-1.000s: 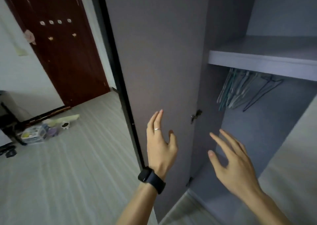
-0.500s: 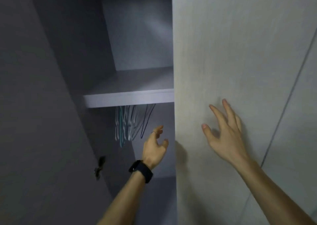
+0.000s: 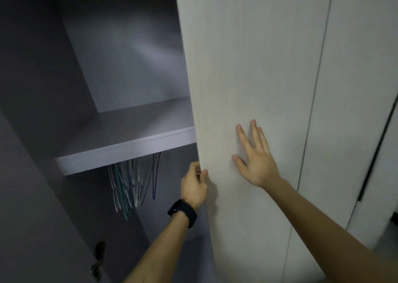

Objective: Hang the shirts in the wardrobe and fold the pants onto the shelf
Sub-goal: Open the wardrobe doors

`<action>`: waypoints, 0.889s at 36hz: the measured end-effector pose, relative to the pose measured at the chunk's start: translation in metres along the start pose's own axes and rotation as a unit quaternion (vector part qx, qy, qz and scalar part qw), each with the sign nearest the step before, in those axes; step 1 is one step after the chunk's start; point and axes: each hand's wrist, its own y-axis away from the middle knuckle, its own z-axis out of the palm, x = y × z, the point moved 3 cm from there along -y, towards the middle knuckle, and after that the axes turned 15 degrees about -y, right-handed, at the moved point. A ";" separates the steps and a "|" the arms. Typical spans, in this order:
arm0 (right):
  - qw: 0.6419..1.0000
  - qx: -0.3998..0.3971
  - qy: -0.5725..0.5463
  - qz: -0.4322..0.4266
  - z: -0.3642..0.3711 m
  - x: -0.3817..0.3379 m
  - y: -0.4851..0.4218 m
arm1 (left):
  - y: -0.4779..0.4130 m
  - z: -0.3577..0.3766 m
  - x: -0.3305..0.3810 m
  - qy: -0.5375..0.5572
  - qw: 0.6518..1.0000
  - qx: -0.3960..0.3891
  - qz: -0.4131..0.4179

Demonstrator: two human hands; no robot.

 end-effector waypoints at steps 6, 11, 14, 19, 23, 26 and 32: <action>0.997 -0.035 -0.053 0.036 0.013 0.002 0.054 | 0.019 -0.007 -0.003 0.039 0.999 -0.003 0.033; 0.985 -0.074 -0.105 0.119 0.037 0.007 0.131 | 0.047 -0.007 0.004 0.128 0.990 -0.035 0.038; 0.975 -0.072 -0.152 0.142 0.048 0.001 0.179 | 0.070 -0.003 0.007 0.179 0.980 -0.065 0.051; 0.966 -0.054 -0.193 0.165 0.051 -0.013 0.232 | 0.104 0.005 0.019 0.227 0.967 -0.091 0.076; 0.965 0.000 -0.179 0.190 0.045 -0.014 0.262 | 0.127 0.015 0.034 0.216 0.965 -0.108 0.100; 0.966 0.039 -0.156 0.203 0.039 -0.015 0.281 | 0.144 0.026 0.045 0.209 0.966 -0.112 0.102; 0.956 0.148 -0.127 0.221 0.019 -0.012 0.306 | 0.176 0.053 0.069 0.247 0.951 -0.141 0.118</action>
